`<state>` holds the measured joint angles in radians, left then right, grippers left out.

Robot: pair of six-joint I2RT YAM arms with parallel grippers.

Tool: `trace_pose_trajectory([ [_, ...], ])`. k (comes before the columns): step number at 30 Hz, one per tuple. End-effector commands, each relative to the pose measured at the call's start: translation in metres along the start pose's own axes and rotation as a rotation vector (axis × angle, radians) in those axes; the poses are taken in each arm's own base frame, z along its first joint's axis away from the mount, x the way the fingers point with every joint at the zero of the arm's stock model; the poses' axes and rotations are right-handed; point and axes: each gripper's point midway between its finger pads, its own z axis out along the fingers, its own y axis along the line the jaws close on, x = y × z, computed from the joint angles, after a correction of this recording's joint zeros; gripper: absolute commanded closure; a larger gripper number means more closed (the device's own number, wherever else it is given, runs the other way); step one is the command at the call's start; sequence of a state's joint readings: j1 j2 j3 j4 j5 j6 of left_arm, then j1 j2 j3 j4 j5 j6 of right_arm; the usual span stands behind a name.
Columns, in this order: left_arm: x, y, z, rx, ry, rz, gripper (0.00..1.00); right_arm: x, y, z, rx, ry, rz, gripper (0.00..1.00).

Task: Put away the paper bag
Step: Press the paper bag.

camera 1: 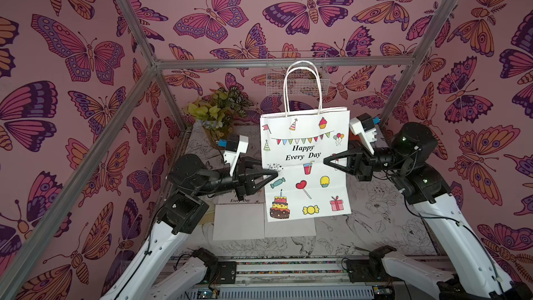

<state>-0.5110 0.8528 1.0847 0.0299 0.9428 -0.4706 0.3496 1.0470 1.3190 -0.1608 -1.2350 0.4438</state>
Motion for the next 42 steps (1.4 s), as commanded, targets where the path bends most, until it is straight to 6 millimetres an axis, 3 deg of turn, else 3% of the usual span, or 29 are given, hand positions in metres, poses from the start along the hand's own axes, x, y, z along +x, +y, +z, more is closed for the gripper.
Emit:
trace_pose_trajectory([
  [1, 0.005, -0.013, -0.001, 0.072, 0.029, 0.009, 0.46, -0.015, 0.011, -0.003, 0.020, -0.045, -0.060, 1.00],
  [4, 0.011, -0.014, 0.001, 0.107, 0.058, -0.014, 0.39, -0.019, 0.013, -0.004, 0.022, -0.059, -0.069, 1.00],
  [11, 0.023, -0.008, 0.003, 0.113, 0.098, -0.032, 0.43, -0.023, 0.014, -0.006, 0.034, -0.081, -0.076, 1.00],
  [18, 0.024, -0.001, 0.005, 0.093, 0.101, -0.041, 0.88, -0.022, 0.017, -0.004, -0.002, -0.068, -0.062, 1.00],
  [21, 0.022, 0.000, 0.004, 0.076, 0.092, -0.029, 1.00, -0.018, 0.020, -0.004, -0.015, -0.052, -0.059, 1.00],
  [24, 0.020, 0.001, 0.003, 0.054, 0.080, -0.019, 1.00, -0.012, 0.020, -0.004, -0.023, -0.029, -0.051, 0.96],
  [29, 0.012, 0.007, -0.001, -0.008, 0.045, -0.002, 1.00, -0.004, 0.022, -0.003, -0.032, 0.005, -0.039, 0.58],
  [32, 0.007, 0.008, -0.005, -0.043, 0.021, 0.009, 1.00, 0.000, 0.025, -0.002, -0.057, 0.019, -0.039, 0.46],
  [38, 0.004, 0.009, -0.007, -0.054, 0.009, 0.012, 1.00, 0.002, 0.027, 0.005, -0.083, 0.035, -0.038, 0.44],
  [42, 0.006, 0.014, -0.005, -0.062, 0.012, 0.004, 1.00, 0.002, 0.025, 0.016, -0.096, 0.047, -0.031, 0.50],
])
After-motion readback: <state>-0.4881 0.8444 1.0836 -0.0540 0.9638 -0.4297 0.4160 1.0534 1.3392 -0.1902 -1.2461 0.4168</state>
